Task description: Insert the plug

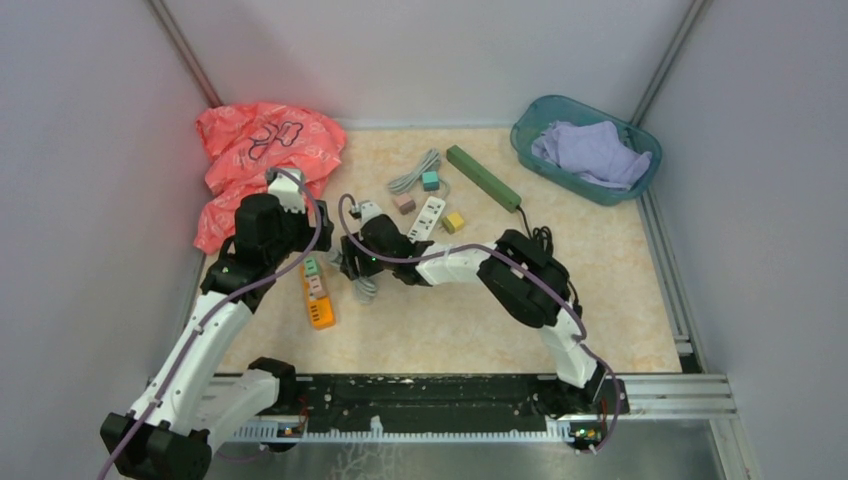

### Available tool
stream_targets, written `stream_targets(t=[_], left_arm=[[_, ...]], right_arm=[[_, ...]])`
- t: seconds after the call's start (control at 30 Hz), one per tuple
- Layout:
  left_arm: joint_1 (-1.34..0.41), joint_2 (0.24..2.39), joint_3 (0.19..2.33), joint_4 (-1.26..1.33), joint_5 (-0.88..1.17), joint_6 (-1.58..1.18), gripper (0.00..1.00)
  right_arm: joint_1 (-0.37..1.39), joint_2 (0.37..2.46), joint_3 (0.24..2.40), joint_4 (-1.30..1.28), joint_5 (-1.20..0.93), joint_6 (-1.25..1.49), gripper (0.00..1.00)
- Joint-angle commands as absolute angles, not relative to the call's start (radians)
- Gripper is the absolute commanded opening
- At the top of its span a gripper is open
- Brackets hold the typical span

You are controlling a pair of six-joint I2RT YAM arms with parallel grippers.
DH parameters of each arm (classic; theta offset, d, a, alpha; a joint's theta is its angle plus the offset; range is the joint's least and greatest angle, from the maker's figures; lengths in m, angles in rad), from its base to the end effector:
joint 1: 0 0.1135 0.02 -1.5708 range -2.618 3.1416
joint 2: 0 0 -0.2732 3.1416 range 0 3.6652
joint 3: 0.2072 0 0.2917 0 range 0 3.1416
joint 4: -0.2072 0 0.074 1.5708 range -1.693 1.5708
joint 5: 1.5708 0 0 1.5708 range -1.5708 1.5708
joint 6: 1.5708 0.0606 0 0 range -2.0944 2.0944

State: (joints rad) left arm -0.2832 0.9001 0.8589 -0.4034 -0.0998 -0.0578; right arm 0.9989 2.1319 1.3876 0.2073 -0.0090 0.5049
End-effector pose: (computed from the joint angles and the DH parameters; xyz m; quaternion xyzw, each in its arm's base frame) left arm 0.2505 -0.0666 0.3180 0.0685 0.8422 -0.0489 0.5326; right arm 0.2873 0.4473 0.1267 -0.2147 0.8424 0.3404 0.3583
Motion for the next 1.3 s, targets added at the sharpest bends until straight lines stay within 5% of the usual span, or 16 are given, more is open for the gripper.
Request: stream_targets(t=[0.0, 0.6, 1.03, 1.27], left_arm=[[-0.272, 0.902, 0.85, -0.376, -0.063, -0.061, 0.86], [-0.27, 0.899, 0.845, -0.371, -0.062, -0.06, 0.86], [-0.268, 0.907, 0.842, -0.367, -0.042, -0.06, 0.86], [-0.268, 0.912, 0.842, -0.367, -0.035, -0.06, 0.86]], right_arm=[[0.993, 1.939, 1.329, 0.208, 0.073, 0.384, 0.64], [0.867, 1.894, 1.308, 0.012, 0.551, 0.41, 0.93], [0.848, 2.06, 1.387, -0.026, 0.592, 0.528, 0.9], [0.847, 2.038, 1.331, -0.029, 0.581, 0.531, 0.72]])
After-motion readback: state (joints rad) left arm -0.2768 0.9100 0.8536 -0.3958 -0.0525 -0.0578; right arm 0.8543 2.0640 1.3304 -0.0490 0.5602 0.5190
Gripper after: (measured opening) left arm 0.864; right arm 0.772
